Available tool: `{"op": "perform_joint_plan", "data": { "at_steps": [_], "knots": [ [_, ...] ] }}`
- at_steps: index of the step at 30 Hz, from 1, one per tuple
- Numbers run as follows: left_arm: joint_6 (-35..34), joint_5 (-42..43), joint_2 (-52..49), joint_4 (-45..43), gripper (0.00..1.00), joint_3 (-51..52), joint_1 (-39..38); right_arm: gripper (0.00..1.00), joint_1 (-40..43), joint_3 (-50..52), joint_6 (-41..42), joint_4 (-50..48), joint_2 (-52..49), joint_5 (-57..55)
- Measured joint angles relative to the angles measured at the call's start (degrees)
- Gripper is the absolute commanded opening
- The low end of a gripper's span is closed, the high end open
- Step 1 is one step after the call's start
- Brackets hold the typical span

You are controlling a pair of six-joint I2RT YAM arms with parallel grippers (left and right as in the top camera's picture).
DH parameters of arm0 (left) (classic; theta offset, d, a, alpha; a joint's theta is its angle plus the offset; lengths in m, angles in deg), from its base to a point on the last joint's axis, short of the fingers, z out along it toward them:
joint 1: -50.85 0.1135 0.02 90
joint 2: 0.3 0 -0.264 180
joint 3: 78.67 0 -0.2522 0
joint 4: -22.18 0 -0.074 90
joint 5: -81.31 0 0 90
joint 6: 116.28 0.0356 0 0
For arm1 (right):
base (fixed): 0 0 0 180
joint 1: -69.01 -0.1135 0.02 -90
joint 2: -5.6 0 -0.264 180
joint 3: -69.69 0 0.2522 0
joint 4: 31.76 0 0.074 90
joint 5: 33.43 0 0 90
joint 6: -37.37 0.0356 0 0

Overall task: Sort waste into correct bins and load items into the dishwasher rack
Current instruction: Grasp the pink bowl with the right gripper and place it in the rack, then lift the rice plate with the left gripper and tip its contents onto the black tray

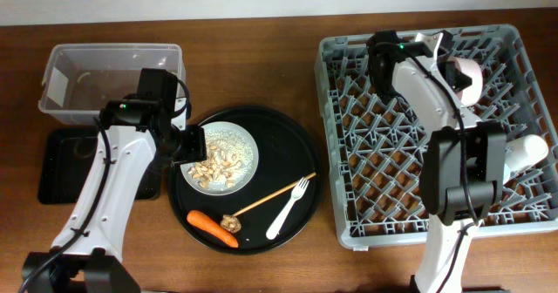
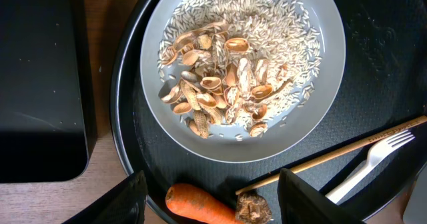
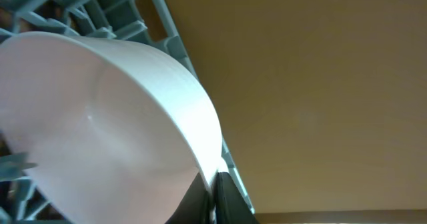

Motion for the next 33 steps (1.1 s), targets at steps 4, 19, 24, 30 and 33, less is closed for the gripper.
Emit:
{"op": "perform_joint_plan", "data": {
  "at_steps": [4,19,24,30,33],
  "knots": [
    [0.0,0.0,0.0,0.0,0.62,0.0,0.0,0.90,-1.8,1.1,0.9,5.2,0.0,6.0],
    [0.0,0.5,0.0,-2.5,0.63,0.0,-0.9,0.99,-3.9,6.5,-21.4,13.9,30.6,90.7],
    [-0.2,1.4,-5.4,-9.8,0.62,0.0,-15.9,0.99,-2.7,7.3,-21.2,18.5,30.5,85.2],
    [-0.2,1.5,-18.7,-14.1,0.61,0.0,-23.5,0.99,-1.4,7.4,-21.2,18.5,30.5,84.0],
    [-0.2,1.5,-20.9,-15.1,0.61,0.0,-23.4,0.99,-1.4,7.4,-21.1,18.6,30.5,84.0]
  ]
}}
